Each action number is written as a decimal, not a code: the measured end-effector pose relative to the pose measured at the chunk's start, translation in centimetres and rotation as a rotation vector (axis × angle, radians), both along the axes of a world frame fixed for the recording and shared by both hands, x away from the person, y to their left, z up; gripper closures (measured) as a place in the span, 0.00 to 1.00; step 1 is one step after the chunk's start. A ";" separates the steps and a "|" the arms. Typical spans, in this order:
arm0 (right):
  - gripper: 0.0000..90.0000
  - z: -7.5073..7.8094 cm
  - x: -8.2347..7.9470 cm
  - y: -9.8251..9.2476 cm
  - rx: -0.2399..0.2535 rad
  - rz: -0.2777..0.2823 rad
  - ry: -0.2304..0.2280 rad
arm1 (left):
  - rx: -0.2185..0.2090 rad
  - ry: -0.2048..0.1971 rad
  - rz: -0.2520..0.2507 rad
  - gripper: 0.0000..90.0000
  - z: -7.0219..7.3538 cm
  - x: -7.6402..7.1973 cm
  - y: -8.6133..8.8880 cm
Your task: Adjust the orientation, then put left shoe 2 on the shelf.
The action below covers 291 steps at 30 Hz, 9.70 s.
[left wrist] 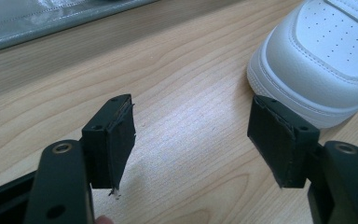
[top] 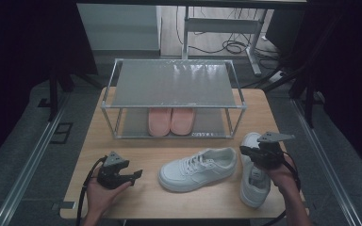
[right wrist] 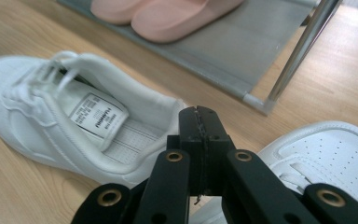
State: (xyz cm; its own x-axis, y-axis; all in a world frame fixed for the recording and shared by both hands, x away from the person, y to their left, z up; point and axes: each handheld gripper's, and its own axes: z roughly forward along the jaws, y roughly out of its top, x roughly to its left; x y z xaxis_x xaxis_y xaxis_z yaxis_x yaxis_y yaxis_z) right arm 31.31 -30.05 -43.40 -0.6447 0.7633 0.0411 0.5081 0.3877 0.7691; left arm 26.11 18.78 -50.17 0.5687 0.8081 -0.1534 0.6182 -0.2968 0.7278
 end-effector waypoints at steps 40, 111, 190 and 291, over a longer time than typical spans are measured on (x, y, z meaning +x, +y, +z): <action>1.00 -0.4 0.1 2.3 -0.150 0.052 0.088 | 0.003 0.005 -0.001 0.36 -0.1 0.1 -0.1; 1.00 1.6 -0.3 8.6 -0.246 0.174 0.083 | -0.004 -0.008 0.011 0.36 0.2 -0.1 0.3; 1.00 -0.8 -5.8 6.8 -0.203 0.242 0.123 | -0.003 -0.001 0.004 0.36 0.1 0.0 0.1; 0.90 -0.4 -3.2 12.1 0.123 0.247 -0.017 | -0.012 -0.005 0.011 0.36 0.4 -0.1 0.5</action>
